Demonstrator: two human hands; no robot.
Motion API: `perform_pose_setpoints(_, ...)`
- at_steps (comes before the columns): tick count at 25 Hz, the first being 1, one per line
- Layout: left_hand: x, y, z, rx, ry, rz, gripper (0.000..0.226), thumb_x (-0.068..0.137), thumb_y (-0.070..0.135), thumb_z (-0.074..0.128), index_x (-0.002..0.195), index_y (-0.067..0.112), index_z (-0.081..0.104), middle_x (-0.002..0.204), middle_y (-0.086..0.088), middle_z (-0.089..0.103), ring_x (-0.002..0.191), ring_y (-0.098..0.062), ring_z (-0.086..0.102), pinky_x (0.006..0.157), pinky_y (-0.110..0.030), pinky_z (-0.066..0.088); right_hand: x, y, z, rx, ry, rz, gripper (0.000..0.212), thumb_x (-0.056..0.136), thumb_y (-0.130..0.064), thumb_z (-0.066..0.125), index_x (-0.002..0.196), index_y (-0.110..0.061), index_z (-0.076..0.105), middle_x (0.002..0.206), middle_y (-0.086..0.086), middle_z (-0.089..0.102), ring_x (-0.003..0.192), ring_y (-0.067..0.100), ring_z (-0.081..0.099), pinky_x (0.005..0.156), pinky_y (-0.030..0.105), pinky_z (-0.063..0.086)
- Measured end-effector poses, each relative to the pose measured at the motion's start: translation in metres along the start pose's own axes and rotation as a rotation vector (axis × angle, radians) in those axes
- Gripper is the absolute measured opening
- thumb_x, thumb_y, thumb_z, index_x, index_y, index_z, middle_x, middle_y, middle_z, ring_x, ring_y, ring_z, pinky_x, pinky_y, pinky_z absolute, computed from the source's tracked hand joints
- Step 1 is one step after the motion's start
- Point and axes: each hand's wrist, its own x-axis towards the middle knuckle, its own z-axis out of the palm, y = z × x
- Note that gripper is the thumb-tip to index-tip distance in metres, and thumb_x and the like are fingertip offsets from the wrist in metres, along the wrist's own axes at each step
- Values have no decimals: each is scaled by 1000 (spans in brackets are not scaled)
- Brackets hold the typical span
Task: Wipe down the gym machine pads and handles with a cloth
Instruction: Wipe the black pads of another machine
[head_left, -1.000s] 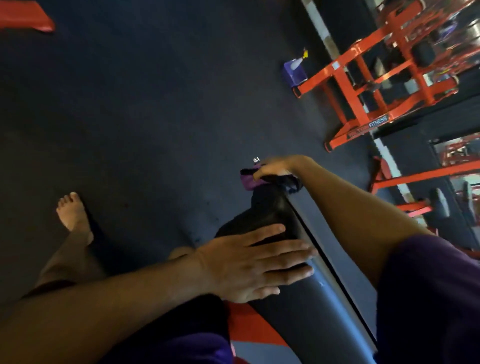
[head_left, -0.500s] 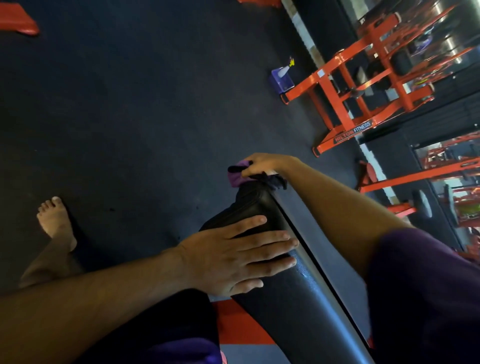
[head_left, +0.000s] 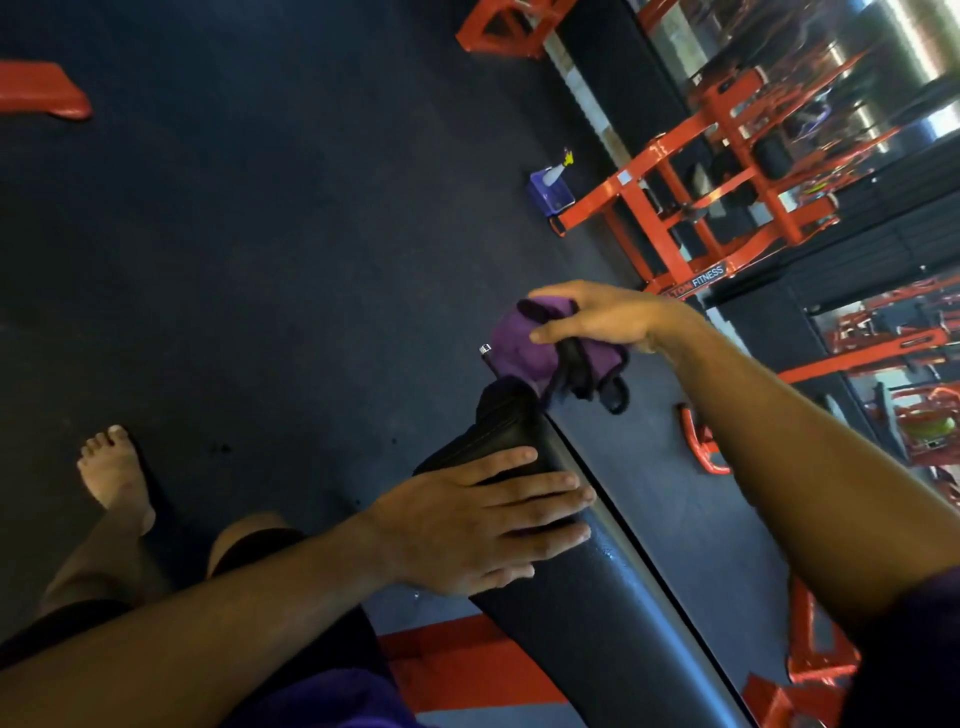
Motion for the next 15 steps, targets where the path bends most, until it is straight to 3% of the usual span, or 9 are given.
perform_pose_setpoints(2, -18, -14, -2, -147, 225, -134, 47, 105, 30, 51, 151, 17, 52, 164, -10, 36, 155, -24, 28, 127, -48, 22, -33, 2, -5, -126, 120, -49, 20, 91, -14, 73, 110, -21, 68, 106, -5, 72, 100, 10, 66, 88, 20, 51)
perform_pose_setpoints(4, -41, -52, 7, -354, 399, -561, 41, 106, 24, 44, 144, 17, 57, 158, -3, 45, 151, -16, 36, 127, -48, 22, -68, 4, 7, -257, 132, -85, 27, 90, -13, 74, 115, -22, 67, 108, -12, 70, 103, 3, 65, 91, 17, 47)
perform_pose_setpoints(6, -54, -94, 22, -656, 265, -924, 39, 112, 28, 37, 150, 28, 45, 158, 12, 39, 152, -1, 27, 128, -45, 18, -79, 6, 29, -340, 114, -130, 40, 86, -7, 75, 123, -19, 66, 123, -12, 66, 116, 2, 61, 99, 15, 43)
perform_pose_setpoints(7, -48, -109, 35, -853, 147, -987, 39, 113, 29, 36, 152, 31, 40, 159, 16, 34, 152, 2, 22, 129, -41, 16, -74, 8, 38, -375, 110, -132, 50, 83, -5, 76, 129, -20, 63, 132, -13, 61, 123, -2, 55, 103, 12, 38)
perform_pose_setpoints(9, -18, -123, 55, -1057, -29, -983, 44, 113, 26, 35, 157, 25, 34, 160, 16, 28, 150, 2, 20, 129, -33, 11, -48, 3, 51, -371, 139, -85, 64, 80, -15, 76, 138, -29, 53, 132, -22, 55, 119, -13, 51, 102, 8, 37)
perform_pose_setpoints(12, 10, -120, 63, -1110, -207, -853, 45, 112, 11, 36, 156, 3, 32, 156, -4, 36, 142, -9, 29, 118, -20, 19, -11, -4, 62, -352, 144, 74, 54, 68, -52, 57, 119, -35, 63, 104, -16, 69, 94, 3, 65, 92, 33, 53)
perform_pose_setpoints(13, 10, -119, 67, -1075, -243, -792, 45, 110, 6, 39, 154, -2, 34, 154, -12, 40, 140, -13, 33, 114, -20, 24, -7, -7, 65, -364, 136, 68, 54, 66, -56, 51, 112, -32, 67, 97, -12, 70, 89, 7, 65, 88, 37, 54)
perform_pose_setpoints(15, 17, -121, 68, -1231, -243, -813, 45, 106, -2, 44, 150, -9, 35, 151, -18, 41, 141, -19, 35, 112, -20, 25, -11, -18, 72, -357, 93, -57, 48, 72, -50, 50, 107, -25, 70, 92, -7, 71, 81, 7, 65, 78, 33, 54)
